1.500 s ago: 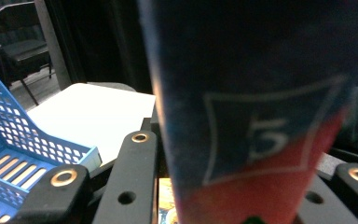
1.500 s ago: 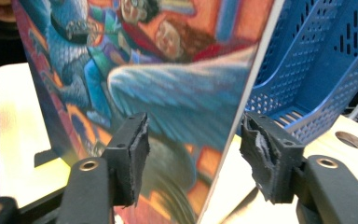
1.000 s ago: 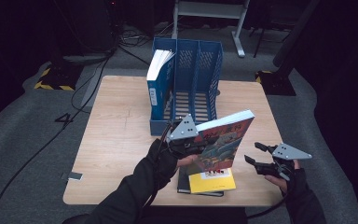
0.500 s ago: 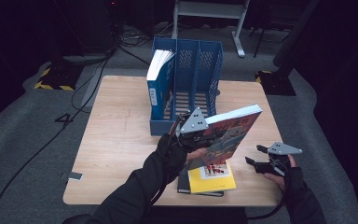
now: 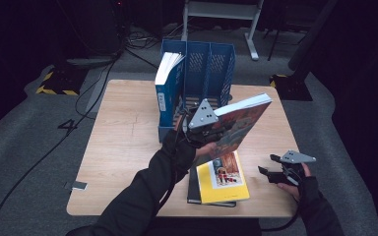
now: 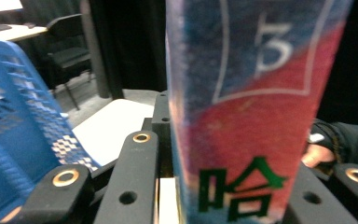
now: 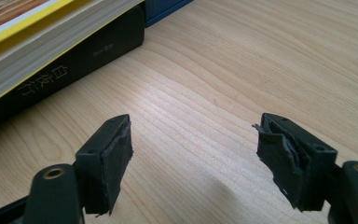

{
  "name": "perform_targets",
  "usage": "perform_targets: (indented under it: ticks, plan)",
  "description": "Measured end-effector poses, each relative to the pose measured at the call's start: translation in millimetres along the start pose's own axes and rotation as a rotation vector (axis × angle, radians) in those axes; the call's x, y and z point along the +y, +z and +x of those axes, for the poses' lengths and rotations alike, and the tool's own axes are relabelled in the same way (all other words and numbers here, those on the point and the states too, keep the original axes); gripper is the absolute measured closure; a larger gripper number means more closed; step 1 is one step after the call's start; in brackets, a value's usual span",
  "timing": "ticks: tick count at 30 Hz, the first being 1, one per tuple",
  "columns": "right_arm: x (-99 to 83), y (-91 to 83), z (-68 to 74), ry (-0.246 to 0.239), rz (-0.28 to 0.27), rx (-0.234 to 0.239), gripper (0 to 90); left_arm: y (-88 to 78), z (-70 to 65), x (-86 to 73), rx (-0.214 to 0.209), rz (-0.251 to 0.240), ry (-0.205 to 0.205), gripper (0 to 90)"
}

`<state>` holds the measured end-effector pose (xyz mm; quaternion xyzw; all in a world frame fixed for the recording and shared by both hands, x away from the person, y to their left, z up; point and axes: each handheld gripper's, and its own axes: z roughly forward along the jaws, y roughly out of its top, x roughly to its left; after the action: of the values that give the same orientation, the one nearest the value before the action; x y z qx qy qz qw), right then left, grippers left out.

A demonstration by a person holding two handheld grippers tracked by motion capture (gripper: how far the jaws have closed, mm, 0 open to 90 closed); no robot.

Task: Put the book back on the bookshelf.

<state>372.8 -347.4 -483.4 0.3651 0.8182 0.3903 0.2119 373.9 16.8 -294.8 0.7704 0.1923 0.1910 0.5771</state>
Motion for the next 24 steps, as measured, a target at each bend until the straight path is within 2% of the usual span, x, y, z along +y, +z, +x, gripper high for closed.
perform_targets:
  ticks: [2,7,11,15,19,24]
  plan:
    - [-0.1,0.0,-0.1,0.001,0.0,0.001,26.9,-3.5,2.6,1.4,0.013,-0.002,-0.001,74.0]
    - [-0.6,0.0,-1.0,0.011,0.003,-0.005,26.8,-26.5,22.9,7.9,0.11,-0.008,-0.01,74.0]
    - [-0.5,0.1,-1.0,0.014,0.004,-0.007,26.9,-36.6,33.7,9.1,0.148,-0.012,-0.022,74.0]
    - [-0.7,0.1,-1.0,0.015,-0.001,-0.002,27.7,-46.6,46.7,9.8,0.213,0.0,-0.027,74.0]
    - [-0.8,0.4,-1.2,0.018,-0.003,0.0,27.9,-51.7,61.3,7.8,0.274,-0.005,-0.056,74.0]
    - [-1.3,1.3,-1.4,0.018,0.001,-0.002,27.9,-47.7,73.8,7.2,0.31,0.004,-0.082,74.0]
